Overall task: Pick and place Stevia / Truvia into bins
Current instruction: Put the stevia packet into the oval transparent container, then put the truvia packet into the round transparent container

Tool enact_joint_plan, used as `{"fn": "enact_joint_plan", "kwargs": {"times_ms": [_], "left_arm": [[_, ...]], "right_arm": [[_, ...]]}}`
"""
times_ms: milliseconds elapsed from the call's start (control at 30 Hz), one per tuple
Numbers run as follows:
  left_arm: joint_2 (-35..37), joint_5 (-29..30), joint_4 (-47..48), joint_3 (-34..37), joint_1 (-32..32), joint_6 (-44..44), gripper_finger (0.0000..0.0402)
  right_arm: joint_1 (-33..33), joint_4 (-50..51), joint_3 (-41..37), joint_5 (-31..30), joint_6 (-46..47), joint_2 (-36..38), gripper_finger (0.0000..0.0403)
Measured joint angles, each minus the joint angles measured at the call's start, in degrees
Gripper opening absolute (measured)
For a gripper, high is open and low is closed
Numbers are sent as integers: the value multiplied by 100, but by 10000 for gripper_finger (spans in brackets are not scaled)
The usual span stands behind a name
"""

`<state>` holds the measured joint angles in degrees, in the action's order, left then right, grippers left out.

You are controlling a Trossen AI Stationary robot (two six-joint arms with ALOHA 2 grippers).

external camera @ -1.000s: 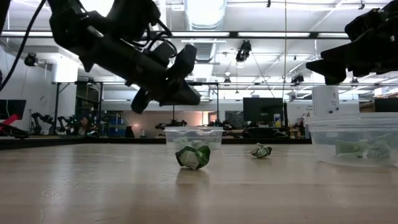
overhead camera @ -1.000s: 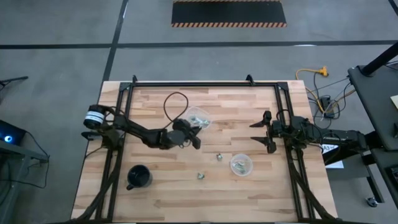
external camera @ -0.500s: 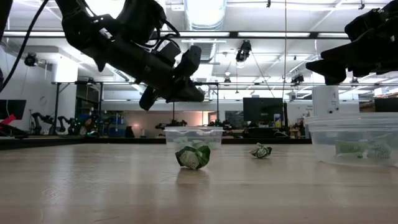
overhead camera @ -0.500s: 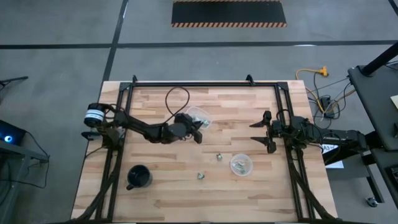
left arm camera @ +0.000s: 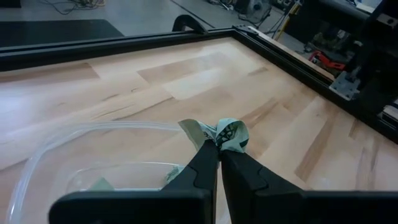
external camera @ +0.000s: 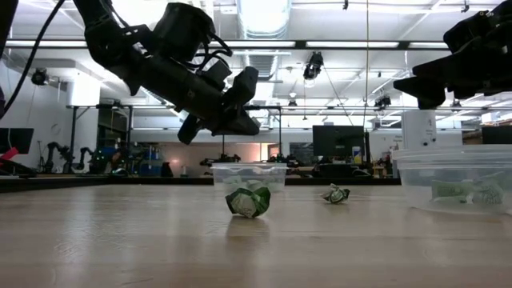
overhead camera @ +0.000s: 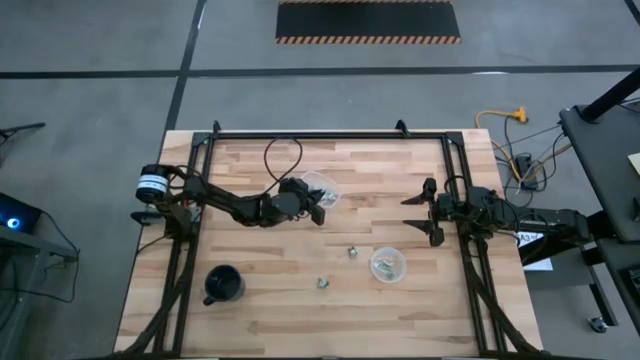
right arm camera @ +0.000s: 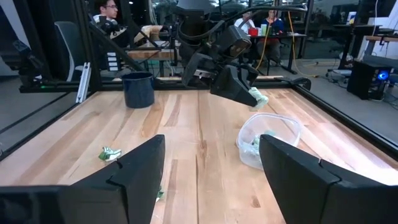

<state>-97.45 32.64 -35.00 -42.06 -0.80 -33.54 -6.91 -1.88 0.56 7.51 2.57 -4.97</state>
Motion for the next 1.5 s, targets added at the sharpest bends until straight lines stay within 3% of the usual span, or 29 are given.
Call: {"fn": "enact_joint_plan", "kwargs": {"times_ms": [733,1300,1500], "left_arm": [[0,44,-4,9,-37,249,3],[0,35,-13,-24,-37,289,150],[9,-709,-7,-135,-39,416,168]], "right_arm": [[2,-1,0,0,1,-1,249],[0,-1,0,-2,2,-1,249],[1,-2,0,-2,2,-1,253]]}}
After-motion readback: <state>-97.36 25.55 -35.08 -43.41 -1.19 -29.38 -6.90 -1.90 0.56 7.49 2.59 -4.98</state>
